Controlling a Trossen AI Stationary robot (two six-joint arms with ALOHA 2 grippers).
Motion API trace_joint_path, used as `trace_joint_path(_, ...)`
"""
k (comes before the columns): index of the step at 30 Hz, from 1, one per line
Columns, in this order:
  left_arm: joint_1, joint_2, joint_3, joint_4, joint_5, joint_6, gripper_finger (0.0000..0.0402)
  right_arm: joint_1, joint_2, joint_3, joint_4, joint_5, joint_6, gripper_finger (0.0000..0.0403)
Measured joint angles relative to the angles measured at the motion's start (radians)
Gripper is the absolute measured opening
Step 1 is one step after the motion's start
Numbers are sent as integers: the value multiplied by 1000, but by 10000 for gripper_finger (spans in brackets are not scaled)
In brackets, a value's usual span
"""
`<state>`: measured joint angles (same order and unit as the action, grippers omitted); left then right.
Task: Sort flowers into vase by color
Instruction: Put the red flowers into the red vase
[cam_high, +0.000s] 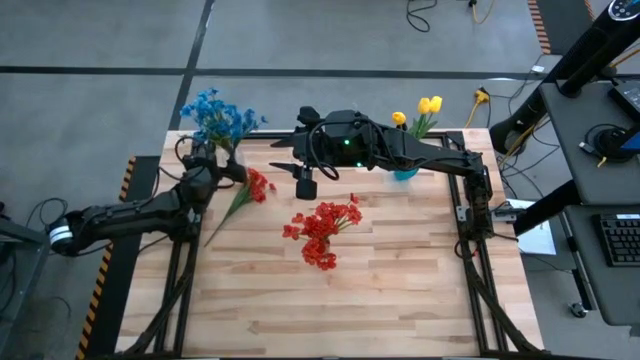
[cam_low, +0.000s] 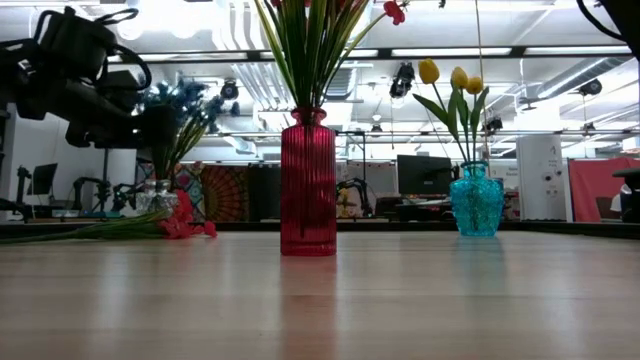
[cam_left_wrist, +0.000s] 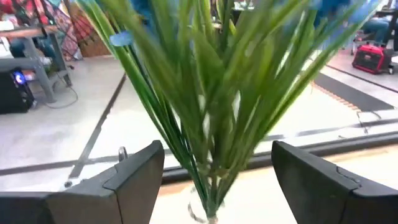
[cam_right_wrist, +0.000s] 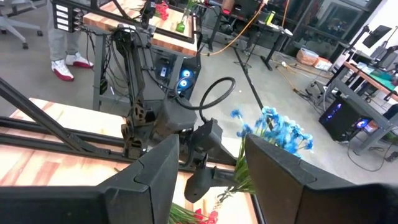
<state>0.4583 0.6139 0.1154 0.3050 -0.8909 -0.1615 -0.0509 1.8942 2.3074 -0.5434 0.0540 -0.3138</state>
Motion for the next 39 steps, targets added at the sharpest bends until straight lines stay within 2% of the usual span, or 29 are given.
trace_joint_path(5,-12,-18,1,-27,12,-17,279,0,0,0,1,0,0,178)
trace_joint_path(8,-18,-26,36,-110,19,-30,279,0,0,0,0,0,0,178)
trace_joint_path(11,-20,-27,109,-260,19,-68,279,0,0,0,1,0,0,178)
trace_joint_path(17,-35,-19,276,-692,27,-241,279,0,0,0,0,0,0,178)
trace_joint_path(21,-61,-20,379,-935,76,-355,279,0,0,0,-1,0,0,178)
trace_joint_path(25,-100,-20,454,-1090,135,-426,279,0,0,0,0,0,2,178)
trace_joint_path(33,-173,6,459,-1117,405,-498,279,0,0,0,-10,0,10,178)
trace_joint_path(36,-200,56,430,-1117,510,-544,279,0,0,0,-10,0,22,178)
trace_joint_path(39,-222,127,402,-1120,562,-575,279,1,0,0,-10,0,27,178)
